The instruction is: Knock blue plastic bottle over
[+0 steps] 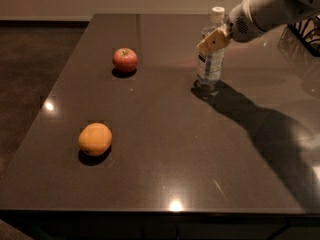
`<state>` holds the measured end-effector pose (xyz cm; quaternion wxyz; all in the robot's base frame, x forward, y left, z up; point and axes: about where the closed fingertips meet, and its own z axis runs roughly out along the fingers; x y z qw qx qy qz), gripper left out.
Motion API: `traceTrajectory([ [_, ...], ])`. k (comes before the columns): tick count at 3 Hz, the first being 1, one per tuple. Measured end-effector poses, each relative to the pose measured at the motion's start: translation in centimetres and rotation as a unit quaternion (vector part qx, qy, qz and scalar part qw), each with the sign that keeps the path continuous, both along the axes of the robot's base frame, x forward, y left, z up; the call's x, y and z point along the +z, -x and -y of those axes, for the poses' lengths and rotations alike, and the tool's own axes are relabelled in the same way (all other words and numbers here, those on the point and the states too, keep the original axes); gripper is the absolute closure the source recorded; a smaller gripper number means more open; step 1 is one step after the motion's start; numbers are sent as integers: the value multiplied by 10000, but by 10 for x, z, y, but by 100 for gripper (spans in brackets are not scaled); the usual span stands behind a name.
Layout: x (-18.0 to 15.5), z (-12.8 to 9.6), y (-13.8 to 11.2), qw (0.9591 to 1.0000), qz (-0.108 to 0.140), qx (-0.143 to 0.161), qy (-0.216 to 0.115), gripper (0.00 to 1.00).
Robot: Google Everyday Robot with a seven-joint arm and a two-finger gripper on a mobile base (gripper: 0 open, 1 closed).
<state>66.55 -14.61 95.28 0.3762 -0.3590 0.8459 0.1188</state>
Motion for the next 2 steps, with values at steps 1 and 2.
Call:
traceTrajectory([
  [1, 15, -1, 27, 9986, -139, 343, 384, 100],
  [2, 21, -9, 62, 9915, -349, 808, 954, 100],
])
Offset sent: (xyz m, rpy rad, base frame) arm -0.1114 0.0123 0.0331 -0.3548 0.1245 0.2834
